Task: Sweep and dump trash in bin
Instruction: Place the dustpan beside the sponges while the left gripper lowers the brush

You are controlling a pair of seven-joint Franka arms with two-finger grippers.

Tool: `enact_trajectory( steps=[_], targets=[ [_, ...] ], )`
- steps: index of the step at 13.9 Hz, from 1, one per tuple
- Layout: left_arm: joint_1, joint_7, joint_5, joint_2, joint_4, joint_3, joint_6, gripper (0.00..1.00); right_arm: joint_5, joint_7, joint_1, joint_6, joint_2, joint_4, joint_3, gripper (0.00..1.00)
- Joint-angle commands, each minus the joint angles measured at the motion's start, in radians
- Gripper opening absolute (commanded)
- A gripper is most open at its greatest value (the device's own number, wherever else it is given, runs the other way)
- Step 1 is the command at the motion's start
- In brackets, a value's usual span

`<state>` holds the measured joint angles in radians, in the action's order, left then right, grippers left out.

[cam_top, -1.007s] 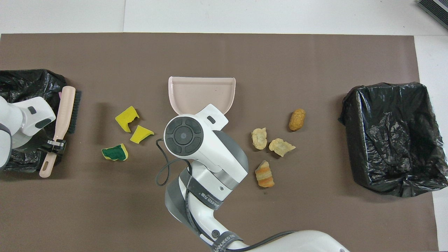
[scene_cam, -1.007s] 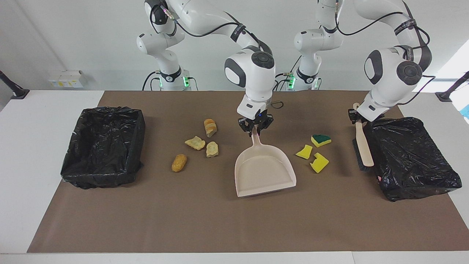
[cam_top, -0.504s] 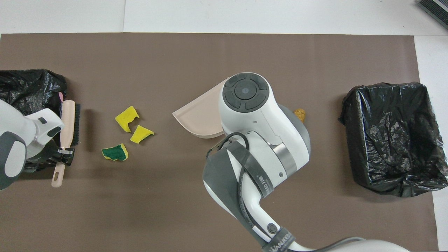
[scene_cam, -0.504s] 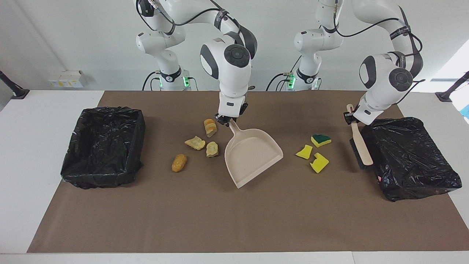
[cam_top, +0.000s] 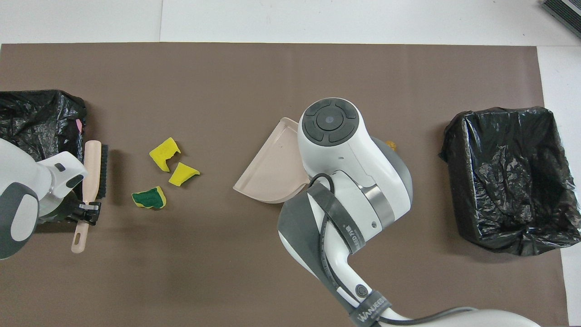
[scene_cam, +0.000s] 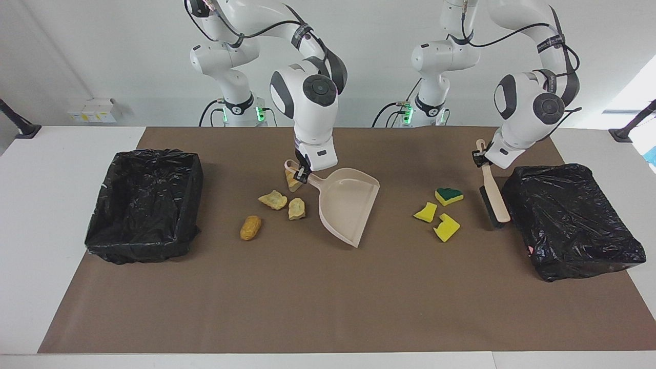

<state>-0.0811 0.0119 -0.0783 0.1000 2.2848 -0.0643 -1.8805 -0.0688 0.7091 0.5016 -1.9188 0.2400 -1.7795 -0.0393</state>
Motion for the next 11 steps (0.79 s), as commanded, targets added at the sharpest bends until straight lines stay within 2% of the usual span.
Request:
enact_trajectory(
  steps=[1, 2, 4, 7, 11],
  targets=[
    [0.058, 0.066, 0.034, 0.070, 0.082, 0.006, -0.039, 0.00, -0.017, 0.224, -0.041, -0.135, -0.068, -0.146, -0.011, 0.04],
    [0.085, 0.112, 0.040, 0.067, 0.088, 0.006, -0.043, 0.00, -0.025, 0.271, -0.049, -0.134, -0.064, -0.144, -0.011, 0.03],
    [0.168, 0.221, 0.046, 0.054, 0.120, 0.006, -0.112, 0.00, -0.139, 0.299, -0.046, -0.120, -0.067, -0.140, -0.014, 0.00],
    [0.268, 0.339, 0.112, 0.034, 0.134, 0.006, -0.178, 0.00, -0.151, 0.345, -0.044, -0.134, -0.064, -0.143, -0.016, 0.00],
    [0.408, 0.414, 0.213, 0.033, 0.127, 0.006, -0.221, 0.00, -0.151, 0.276, -0.014, -0.186, -0.019, -0.143, -0.017, 0.00]
  ],
)
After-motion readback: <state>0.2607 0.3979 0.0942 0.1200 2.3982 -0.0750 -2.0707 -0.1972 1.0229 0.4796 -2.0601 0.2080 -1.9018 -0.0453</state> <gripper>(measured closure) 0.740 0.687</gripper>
